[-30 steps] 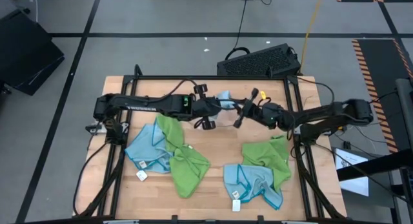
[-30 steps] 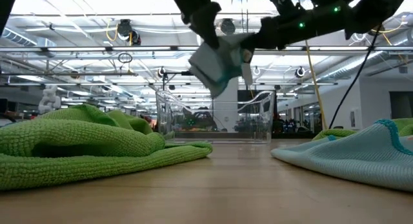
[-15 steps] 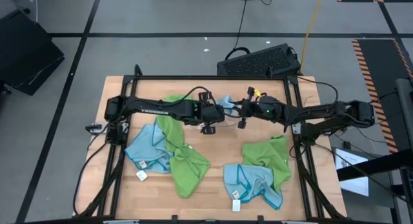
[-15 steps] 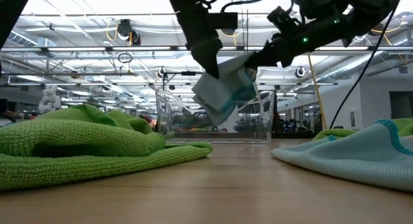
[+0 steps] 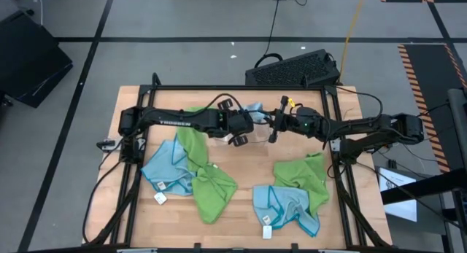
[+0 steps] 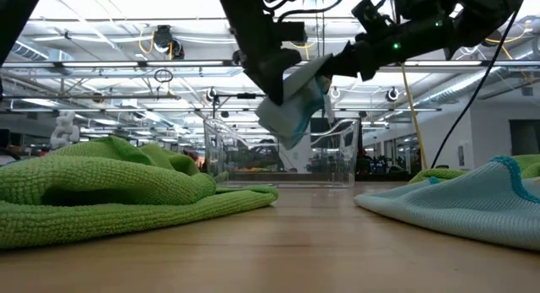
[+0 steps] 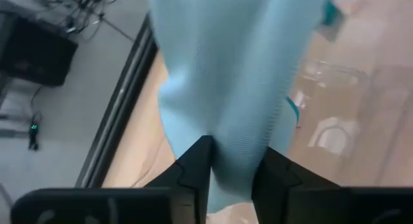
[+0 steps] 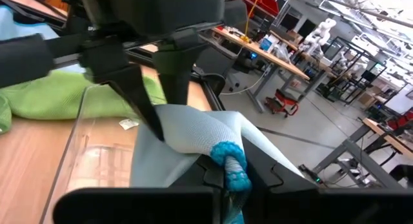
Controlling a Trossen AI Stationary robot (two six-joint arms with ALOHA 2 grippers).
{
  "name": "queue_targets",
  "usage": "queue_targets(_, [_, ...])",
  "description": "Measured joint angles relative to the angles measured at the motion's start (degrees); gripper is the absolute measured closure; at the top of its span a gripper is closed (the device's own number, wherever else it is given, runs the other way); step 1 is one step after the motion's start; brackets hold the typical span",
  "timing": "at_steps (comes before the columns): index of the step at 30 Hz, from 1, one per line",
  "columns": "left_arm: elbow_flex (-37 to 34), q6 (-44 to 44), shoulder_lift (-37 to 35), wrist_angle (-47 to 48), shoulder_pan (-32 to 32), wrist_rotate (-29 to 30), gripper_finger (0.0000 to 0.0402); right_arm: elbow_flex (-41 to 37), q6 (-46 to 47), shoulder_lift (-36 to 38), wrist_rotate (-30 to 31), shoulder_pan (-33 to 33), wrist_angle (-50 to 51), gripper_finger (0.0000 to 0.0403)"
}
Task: Fold microfiber towels
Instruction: Put the folded top right blue microfiber cloth into the transparent bin
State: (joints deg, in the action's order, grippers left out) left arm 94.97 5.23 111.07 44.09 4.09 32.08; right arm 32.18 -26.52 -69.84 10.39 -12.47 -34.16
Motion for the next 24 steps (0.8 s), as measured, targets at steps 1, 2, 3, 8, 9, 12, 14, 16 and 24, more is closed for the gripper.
queue_targets(1, [0.0, 0.1, 0.0, 0.5, 0.2, 0.2, 0.0302, 0.0, -0.1, 0.0, 0.0, 0.0, 0.1, 0.0391])
queue_targets(2, [0.0, 0.3, 0.0, 1.1, 0.5, 0.4, 0.03, 0.0, -0.1, 0.0, 0.0, 0.0, 0.1, 0.0391])
queue_targets(3, [0.0, 0.6, 0.0, 1.7, 0.8, 0.5, 0.0299, 0.0, -0.1, 0.2, -0.1, 0.0, 0.2, 0.0391])
queue_targets(8, [0.0, -0.8, 0.0, 3.1, 2.2, -0.8, 0.0298, 0.0, -0.3, 1.9, -1.7, 0.0, 1.3, 0.0391])
queue_targets(9, [0.0, -2.1, 0.0, 2.5, 2.5, -1.8, 0.0298, 0.0, -0.3, 2.2, -1.7, 0.0, 1.5, 0.0391])
queue_targets(12, [0.0, -5.9, 0.0, 0.0, 3.8, -7.3, 0.0298, 0.0, -0.8, 3.0, -1.7, 0.0, 2.3, 0.0391])
queue_targets(14, [0.0, -7.7, 0.0, -1.5, 4.8, -11.4, 0.0298, 0.0, -1.1, 3.1, -1.8, 0.0, 2.8, 0.0391])
queue_targets(16, [0.0, -8.9, 0.0, -2.4, 5.8, -14.2, 0.0298, 0.0, -1.2, 3.1, -2.8, -0.1, 3.3, 0.0391])
queue_targets(24, [0.0, -9.8, -0.5, 0.1, 9.4, -21.1, 0.0285, 0.0, -1.7, 3.1, -4.7, -1.3, 4.4, 0.0391])
